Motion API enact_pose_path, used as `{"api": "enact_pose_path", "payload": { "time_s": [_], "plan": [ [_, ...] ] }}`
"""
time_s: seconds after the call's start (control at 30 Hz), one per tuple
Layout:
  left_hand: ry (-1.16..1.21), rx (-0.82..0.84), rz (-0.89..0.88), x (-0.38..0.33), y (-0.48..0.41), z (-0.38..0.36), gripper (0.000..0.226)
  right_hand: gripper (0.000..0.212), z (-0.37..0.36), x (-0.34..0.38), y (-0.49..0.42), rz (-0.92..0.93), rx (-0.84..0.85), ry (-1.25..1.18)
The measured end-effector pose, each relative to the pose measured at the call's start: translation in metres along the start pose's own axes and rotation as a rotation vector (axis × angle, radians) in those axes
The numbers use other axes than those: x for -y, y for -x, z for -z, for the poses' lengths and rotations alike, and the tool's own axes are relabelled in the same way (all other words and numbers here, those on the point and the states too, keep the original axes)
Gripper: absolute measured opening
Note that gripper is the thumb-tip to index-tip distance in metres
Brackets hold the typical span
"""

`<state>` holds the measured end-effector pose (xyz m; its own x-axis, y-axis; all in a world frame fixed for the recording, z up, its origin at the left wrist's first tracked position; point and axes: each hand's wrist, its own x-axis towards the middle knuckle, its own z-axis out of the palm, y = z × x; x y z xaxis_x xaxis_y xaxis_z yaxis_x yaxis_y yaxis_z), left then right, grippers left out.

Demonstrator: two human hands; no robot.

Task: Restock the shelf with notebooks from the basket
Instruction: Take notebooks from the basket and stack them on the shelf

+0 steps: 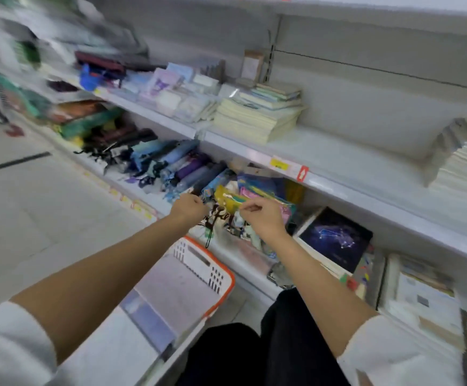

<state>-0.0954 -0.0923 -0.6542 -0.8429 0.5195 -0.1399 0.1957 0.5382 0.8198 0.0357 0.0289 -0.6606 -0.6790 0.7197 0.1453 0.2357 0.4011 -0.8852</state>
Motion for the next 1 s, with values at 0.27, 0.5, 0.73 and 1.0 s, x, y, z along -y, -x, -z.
{"api": "enact_pose_path", "payload": {
  "time_s": [0.27, 0.5, 0.73, 1.0],
  "plan": [
    [0.075, -0.050, 0.363, 0.165, 0.020, 0.048, 0.008, 0.013, -0.119, -0.047, 0.053, -0.249, 0.372, -0.125],
    [0.052, -0.109, 0.670, 0.289, 0.056, 0.049, 0.018, 0.014, -0.159, -0.072, 0.072, -0.205, 0.679, 0.159],
    [-0.164, 0.107, 0.840, 0.353, 0.098, 0.050, 0.039, 0.031, -0.181, -0.079, 0.073, -0.150, 0.750, 0.356],
    [0.057, 0.144, 0.997, 0.366, 0.110, 0.024, 0.054, 0.049, -0.212, -0.097, 0.082, -0.033, 0.913, 0.712]
  ]
}}
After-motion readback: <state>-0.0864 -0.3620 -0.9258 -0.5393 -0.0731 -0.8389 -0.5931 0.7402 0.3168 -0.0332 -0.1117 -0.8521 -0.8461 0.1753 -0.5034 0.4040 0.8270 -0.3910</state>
